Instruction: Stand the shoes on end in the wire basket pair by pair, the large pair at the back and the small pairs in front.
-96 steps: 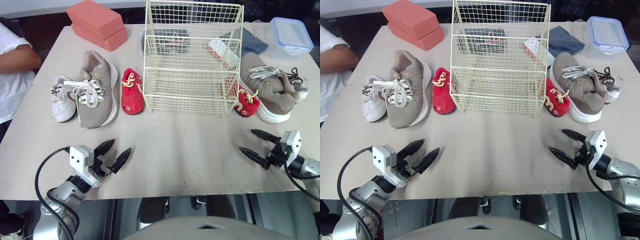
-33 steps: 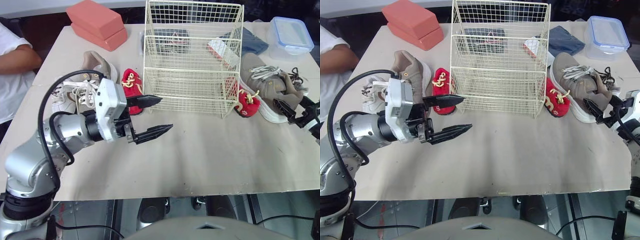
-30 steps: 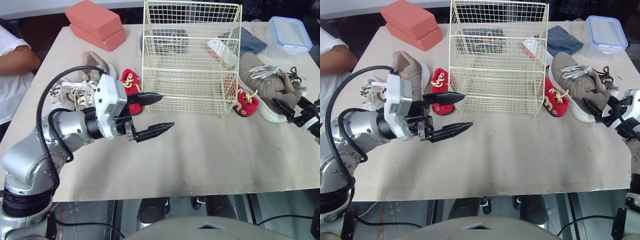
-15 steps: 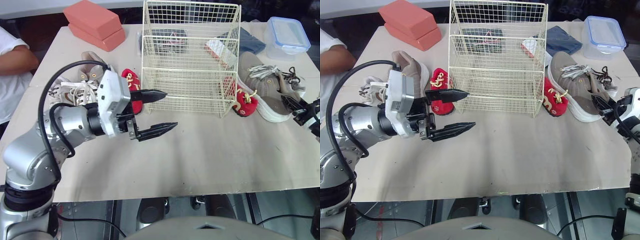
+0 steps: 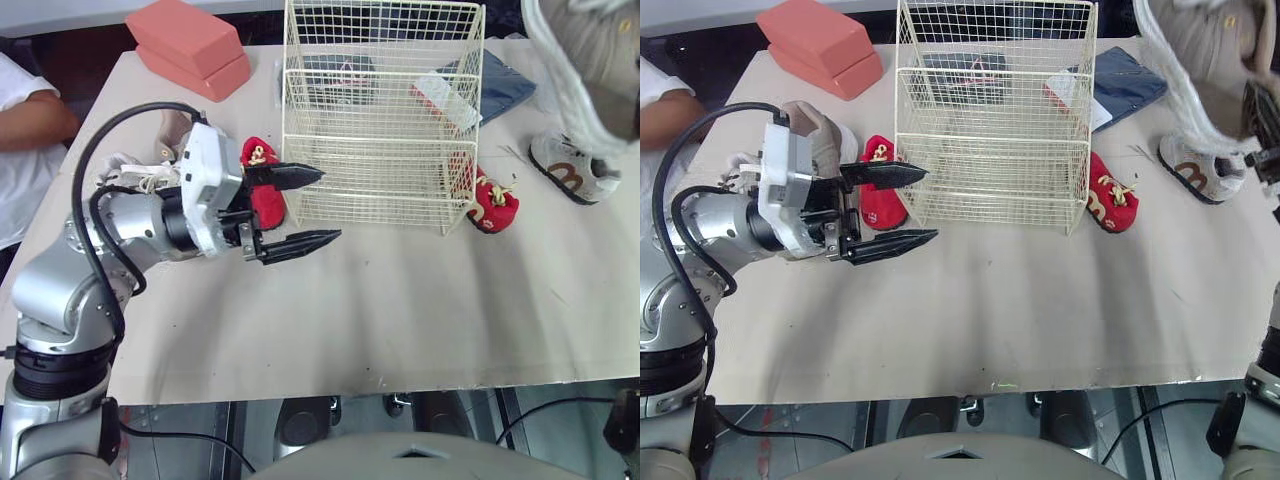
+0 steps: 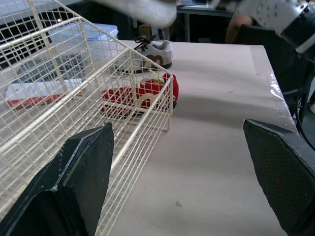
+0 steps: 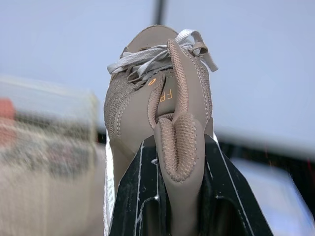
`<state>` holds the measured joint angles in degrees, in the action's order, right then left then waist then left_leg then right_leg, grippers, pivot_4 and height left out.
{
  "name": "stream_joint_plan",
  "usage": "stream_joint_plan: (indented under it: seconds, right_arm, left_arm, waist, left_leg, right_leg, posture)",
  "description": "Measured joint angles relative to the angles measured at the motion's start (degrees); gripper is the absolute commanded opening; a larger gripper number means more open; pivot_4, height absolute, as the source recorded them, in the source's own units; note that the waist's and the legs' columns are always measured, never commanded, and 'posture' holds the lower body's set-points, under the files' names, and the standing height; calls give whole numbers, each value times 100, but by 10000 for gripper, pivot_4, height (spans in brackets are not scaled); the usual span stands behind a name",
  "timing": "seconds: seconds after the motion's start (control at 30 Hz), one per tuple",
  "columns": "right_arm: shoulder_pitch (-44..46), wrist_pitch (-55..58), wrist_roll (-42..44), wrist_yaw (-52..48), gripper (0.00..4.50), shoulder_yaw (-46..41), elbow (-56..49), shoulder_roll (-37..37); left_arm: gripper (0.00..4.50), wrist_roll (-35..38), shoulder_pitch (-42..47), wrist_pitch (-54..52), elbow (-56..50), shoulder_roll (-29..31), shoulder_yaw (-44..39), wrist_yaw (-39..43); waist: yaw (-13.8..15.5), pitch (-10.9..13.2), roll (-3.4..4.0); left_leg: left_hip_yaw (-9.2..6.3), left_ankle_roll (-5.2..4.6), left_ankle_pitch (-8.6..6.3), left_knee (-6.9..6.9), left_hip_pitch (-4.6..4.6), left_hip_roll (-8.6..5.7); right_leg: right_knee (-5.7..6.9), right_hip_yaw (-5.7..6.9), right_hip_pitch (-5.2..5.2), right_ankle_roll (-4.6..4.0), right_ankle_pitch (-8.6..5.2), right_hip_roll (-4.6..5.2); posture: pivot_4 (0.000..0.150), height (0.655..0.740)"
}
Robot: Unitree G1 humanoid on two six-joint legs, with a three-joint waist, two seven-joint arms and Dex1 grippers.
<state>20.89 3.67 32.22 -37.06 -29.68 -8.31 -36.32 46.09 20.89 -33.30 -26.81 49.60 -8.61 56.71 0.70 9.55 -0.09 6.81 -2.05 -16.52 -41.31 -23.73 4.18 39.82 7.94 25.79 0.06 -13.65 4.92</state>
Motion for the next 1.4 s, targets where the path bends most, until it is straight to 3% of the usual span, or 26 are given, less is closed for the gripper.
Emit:
stream_joint_plan:
  seconds: [0.2, 0.43, 0.73, 1.13, 1.4]
  right_arm:
    - [68, -975, -627, -1023, 233, 911, -355, -439]
    - [433, -2207, -1120, -2356, 233, 1800, -292, -972]
    - [1451, -3860, -1381, -3562, 233, 2550, 174, -1288]
    - [2189, -4744, -1108, -4368, 233, 3474, 245, -1241]
    - [2800, -5289, -1247, -4628, 233, 3899, 529, -1158]
  left_arm:
    - [45000, -21, 257, 123, 462, 165, -360, 348]
    - [45000, 611, 808, 1, 1126, 299, -1332, 506]
    - [45000, 792, 1104, -67, 1553, 545, -1540, 854]
    - [45000, 717, 1909, -405, 1671, 542, -346, 1550]
    - [45000, -202, 2023, -421, 1575, 472, 1063, 2108]
  waist:
    - [0, 12, -18]
    - [0, 33, -43]
    - [-4, 49, -56]
    - [5, 72, -80]
    - [-3, 75, -79]
  left_leg:
    - [-3, 0, 0, 0, -2, 1]
    - [-3, 0, 0, -1, -3, 2]
    - [-1, 3, 3, -5, 0, 2]
    - [-1, 8, 6, -14, -4, 2]
    - [4, 8, 6, -16, -4, 1]
  right_leg:
    - [-2, 4, 0, 0, 0, 1]
    - [-4, 5, 0, 0, 0, 4]
    - [0, 6, -1, 0, 0, 5]
    - [5, 16, -1, -19, 11, 5]
    - [7, 24, 0, -19, 11, 2]
  posture:
    - [1500, 6860]
    - [1500, 6860]
    - [1500, 6860]
    - [1500, 6860]
    - [1500, 6860]
